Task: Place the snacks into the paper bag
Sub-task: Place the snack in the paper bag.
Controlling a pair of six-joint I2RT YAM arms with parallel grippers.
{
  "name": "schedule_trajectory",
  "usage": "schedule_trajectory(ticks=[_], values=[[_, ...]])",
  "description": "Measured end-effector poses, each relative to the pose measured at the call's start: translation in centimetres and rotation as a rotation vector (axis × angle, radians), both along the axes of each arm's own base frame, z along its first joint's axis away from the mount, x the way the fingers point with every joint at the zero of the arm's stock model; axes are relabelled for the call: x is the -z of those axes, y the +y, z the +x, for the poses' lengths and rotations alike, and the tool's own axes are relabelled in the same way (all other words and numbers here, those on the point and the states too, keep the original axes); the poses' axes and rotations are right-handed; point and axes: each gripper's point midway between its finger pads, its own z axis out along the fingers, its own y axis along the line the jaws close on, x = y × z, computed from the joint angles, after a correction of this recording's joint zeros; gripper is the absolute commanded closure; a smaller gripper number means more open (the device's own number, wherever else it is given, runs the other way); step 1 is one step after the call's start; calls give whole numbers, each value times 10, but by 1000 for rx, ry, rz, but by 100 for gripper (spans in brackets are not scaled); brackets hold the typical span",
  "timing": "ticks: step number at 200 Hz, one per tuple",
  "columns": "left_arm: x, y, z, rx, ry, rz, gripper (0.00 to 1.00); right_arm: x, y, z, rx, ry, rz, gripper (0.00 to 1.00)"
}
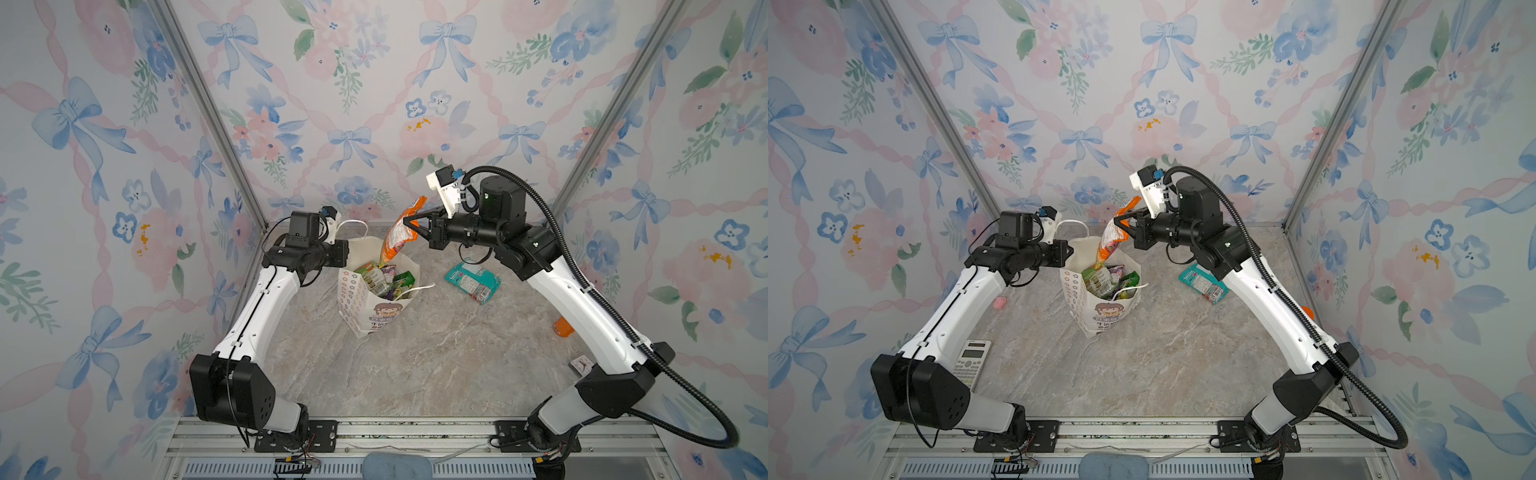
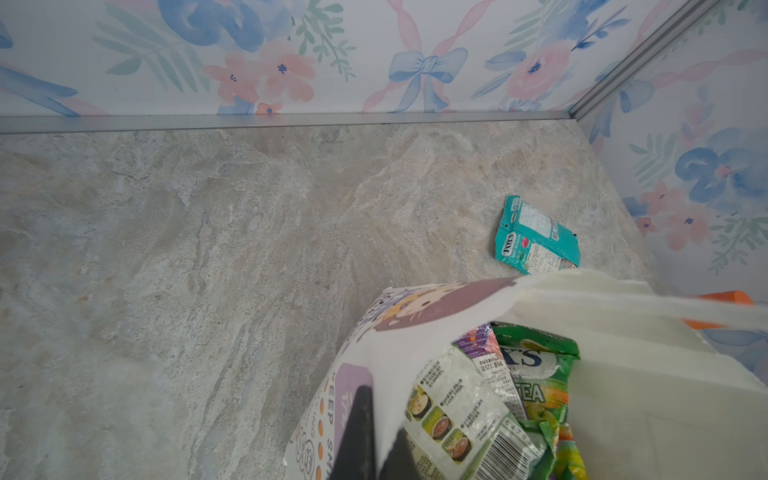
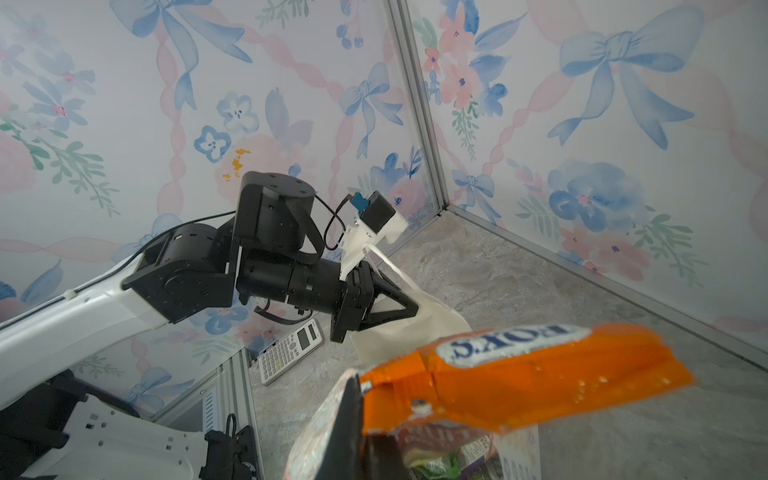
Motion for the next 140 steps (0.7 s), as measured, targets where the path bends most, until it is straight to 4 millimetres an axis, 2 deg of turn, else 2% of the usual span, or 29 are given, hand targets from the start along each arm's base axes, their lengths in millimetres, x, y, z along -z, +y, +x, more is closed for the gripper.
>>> schedule_trajectory(ticks=[36, 73, 98, 140], values=[[1, 2, 0, 5, 8, -15, 100, 24, 17, -8, -56, 49, -55, 100], [2, 1, 0, 13, 12, -24, 100, 39, 25, -9, -74, 86, -87, 100], [2, 1, 1, 14, 12, -29, 100, 45, 32, 2, -59, 94, -99, 100], [3, 2, 0, 14, 15, -33, 100, 65, 40, 30, 12, 112, -147, 100]])
